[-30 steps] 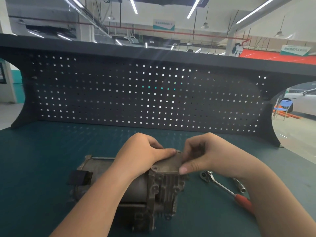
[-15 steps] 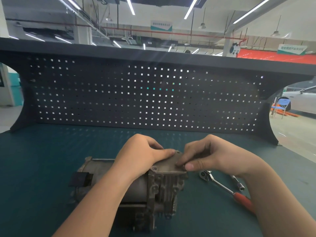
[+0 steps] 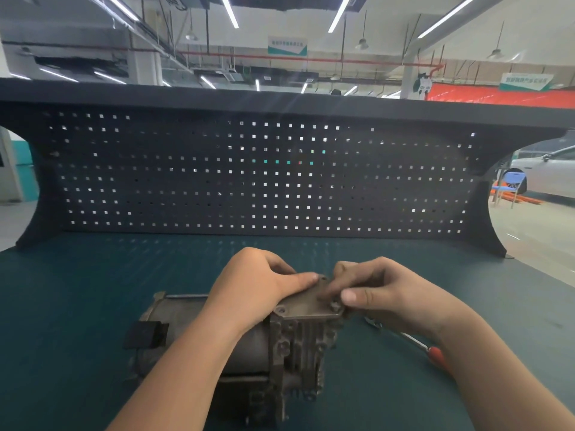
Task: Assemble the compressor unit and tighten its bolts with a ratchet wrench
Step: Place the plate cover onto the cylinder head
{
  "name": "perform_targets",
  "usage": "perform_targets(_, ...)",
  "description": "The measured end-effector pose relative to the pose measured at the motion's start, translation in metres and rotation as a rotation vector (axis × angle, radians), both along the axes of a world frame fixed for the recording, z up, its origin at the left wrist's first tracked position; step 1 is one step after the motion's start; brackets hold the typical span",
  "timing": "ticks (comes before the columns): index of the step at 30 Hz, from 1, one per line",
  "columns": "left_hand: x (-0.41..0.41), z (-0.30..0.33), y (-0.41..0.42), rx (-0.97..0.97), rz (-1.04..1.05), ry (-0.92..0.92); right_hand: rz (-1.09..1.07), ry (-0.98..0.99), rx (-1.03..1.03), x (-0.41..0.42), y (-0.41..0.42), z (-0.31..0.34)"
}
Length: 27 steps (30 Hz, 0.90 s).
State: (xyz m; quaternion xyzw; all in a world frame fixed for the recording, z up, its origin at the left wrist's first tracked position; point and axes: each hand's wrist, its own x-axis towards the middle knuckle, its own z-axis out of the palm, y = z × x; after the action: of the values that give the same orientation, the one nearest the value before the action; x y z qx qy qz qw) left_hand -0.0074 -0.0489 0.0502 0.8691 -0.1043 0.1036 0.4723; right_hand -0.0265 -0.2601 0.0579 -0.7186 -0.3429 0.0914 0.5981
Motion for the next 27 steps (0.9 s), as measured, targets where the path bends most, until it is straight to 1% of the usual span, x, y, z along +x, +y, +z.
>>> perform_targets(3, 0.002, -0.001, 0.001, 0.008, 0.004, -0.009, -0.073, 0.01, 0.121, -0.006, 0.004, -0.015)
perform_targets(5, 0.003, -0.002, 0.0, 0.011, 0.008, -0.009, -0.137, -0.023, 0.142, -0.009, 0.007, -0.021)
perform_targets(8, 0.004, -0.003, 0.0, 0.007, 0.003, -0.017, -0.174, -0.065, 0.18, -0.013, 0.012, -0.024)
perform_targets(14, 0.006, -0.003, 0.001, 0.01, 0.002, -0.016, -0.218, -0.027, 0.209, -0.019, 0.016, -0.027)
perform_targets(18, 0.005, -0.003, 0.001, -0.002, -0.01, -0.007, -0.445, -0.07, 0.181, -0.02, 0.02, -0.03)
perform_targets(20, 0.004, -0.002, 0.001, -0.017, -0.015, 0.001, -0.494, -0.083, 0.199, -0.022, 0.021, -0.031)
perform_targets(22, 0.004, -0.002, 0.001, -0.029, -0.022, 0.004, -0.497, -0.095, 0.201, -0.023, 0.02, -0.031)
perform_targets(27, 0.004, -0.003, 0.001, -0.026, -0.022, -0.006, -0.425, -0.109, 0.166, -0.027, 0.015, -0.029)
